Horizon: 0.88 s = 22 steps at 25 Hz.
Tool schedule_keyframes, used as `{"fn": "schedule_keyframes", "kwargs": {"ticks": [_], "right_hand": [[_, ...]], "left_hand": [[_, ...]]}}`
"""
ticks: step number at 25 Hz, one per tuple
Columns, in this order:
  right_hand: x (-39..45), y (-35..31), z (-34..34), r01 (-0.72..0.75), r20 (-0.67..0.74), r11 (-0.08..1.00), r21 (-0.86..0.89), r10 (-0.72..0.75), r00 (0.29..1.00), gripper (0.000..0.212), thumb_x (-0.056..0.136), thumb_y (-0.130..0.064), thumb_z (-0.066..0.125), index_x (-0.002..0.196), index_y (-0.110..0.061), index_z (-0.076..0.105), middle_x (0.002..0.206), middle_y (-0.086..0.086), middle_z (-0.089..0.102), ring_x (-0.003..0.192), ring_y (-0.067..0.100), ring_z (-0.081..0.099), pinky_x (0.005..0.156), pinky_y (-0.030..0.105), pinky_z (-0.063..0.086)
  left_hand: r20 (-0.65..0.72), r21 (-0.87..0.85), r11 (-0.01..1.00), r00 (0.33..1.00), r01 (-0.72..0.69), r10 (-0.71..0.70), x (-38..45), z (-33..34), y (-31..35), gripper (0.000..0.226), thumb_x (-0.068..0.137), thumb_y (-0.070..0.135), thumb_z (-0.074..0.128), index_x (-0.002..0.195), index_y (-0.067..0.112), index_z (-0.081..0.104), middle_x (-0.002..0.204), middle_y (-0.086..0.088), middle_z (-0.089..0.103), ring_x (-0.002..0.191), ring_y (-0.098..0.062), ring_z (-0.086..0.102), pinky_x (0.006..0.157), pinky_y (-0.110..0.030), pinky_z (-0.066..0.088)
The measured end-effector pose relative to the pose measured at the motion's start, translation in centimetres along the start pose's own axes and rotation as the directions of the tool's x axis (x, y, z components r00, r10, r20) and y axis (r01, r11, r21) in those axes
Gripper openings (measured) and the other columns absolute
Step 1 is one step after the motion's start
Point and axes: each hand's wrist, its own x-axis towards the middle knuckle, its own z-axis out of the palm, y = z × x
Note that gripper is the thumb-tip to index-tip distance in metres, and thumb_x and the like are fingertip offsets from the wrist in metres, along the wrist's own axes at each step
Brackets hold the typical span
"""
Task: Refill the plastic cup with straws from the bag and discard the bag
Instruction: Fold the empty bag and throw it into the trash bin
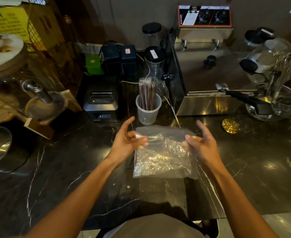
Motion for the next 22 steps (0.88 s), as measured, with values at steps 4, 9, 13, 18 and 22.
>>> {"fn": "schedule_keyframes", "kwargs": {"ticks": [4,9,13,18,22], "right_hand": [[-0.1,-2.8,-1.8,0.009,0.317,0.977,-0.213,0.061,0.946,0.056,0.089,-0.006,0.074,0.139,-0.026,0.056,0.110,0.003,0.077,0.106,0.014,0.074,0.082,0.022,0.057],[0.9,-2.9,-2.1,0.214,0.249,0.894,-0.393,-0.121,0.961,0.002,0.091,-0.016,0.075,0.090,-0.015,0.074,0.107,0.013,0.066,0.099,0.032,0.067,0.075,0.038,0.057],[1.0,-2.8,-2.4,0.128,0.260,0.988,-0.083,-0.103,0.960,0.007,0.090,-0.013,0.071,0.096,-0.014,0.069,0.095,0.002,0.076,0.090,0.025,0.074,0.072,0.035,0.062],[0.8,-2.7,-1.8,0.012,0.315,0.995,-0.102,0.020,0.949,0.028,0.087,-0.004,0.076,0.113,-0.006,0.065,0.108,0.011,0.075,0.103,0.031,0.073,0.083,0.040,0.062],[0.7,-3.7,-1.6,0.045,0.423,0.950,-0.310,0.095,0.901,0.046,0.075,-0.033,0.079,0.115,-0.011,0.072,0.112,0.005,0.073,0.100,0.017,0.074,0.079,0.024,0.061]], "left_hand": [[0.132,0.305,0.952,0.991,-0.021,-0.021,0.2,-0.8,1.6,0.077,0.078,0.002,0.085,0.145,0.019,0.051,0.110,-0.013,0.076,0.102,-0.022,0.076,0.086,-0.024,0.061],[0.111,0.487,0.857,0.985,-0.167,0.129,0.9,-1.3,2.2,0.020,0.080,0.016,0.085,0.099,0.020,0.080,0.109,0.002,0.059,0.095,0.008,0.059,0.086,-0.017,0.055],[0.088,0.144,0.985,0.993,-0.091,0.079,1.2,-1.6,2.3,0.019,0.092,0.011,0.072,0.111,0.005,0.070,0.120,-0.009,0.071,0.108,-0.020,0.073,0.088,-0.037,0.063],[0.044,0.136,0.988,0.997,-0.071,0.065,1.5,-0.4,2.5,0.026,0.096,0.008,0.068,0.120,0.003,0.062,0.112,-0.018,0.073,0.099,-0.027,0.076,0.086,-0.042,0.064],[0.156,0.308,0.941,0.983,-0.139,0.094,2.0,0.0,3.6,0.028,0.094,0.009,0.071,0.120,0.018,0.066,0.108,0.003,0.073,0.100,-0.011,0.074,0.087,-0.032,0.063]]}}
